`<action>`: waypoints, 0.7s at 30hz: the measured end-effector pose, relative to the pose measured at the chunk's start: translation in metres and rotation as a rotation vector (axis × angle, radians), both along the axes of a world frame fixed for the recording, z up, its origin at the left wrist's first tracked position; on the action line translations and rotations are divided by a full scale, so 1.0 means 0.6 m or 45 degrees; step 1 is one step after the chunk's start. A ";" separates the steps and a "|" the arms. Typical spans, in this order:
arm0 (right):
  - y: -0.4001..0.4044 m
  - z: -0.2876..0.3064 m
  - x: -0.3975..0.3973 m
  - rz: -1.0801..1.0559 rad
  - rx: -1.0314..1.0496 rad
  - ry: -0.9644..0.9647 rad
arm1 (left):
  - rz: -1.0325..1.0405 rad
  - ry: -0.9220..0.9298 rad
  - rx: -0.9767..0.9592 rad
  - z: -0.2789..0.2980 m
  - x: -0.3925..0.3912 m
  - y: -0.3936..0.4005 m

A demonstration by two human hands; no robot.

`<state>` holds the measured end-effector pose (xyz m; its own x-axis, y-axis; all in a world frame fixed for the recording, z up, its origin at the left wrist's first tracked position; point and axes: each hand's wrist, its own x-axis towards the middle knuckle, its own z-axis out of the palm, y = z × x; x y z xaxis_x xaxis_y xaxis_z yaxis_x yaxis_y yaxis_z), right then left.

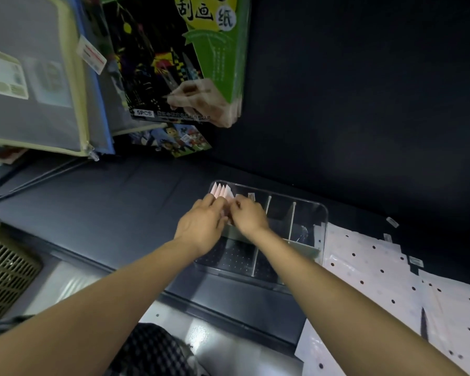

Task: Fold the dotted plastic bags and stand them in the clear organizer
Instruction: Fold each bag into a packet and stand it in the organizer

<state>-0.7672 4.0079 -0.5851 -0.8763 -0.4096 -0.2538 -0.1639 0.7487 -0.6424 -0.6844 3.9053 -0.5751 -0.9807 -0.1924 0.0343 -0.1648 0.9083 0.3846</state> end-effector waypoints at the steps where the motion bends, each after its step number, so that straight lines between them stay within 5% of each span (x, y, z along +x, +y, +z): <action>1: 0.005 -0.003 -0.001 0.037 -0.023 -0.036 | -0.011 -0.011 -0.015 -0.002 0.000 -0.001; 10: 0.139 0.030 0.033 0.230 -0.240 0.157 | -0.015 -0.144 -0.161 0.014 -0.008 0.020; 16: 0.408 0.006 0.100 0.060 -0.112 0.221 | -0.578 0.098 0.028 0.023 0.027 0.167; 21: 0.587 -0.058 0.198 0.012 0.178 0.108 | -0.910 -0.324 0.065 -0.027 0.076 0.284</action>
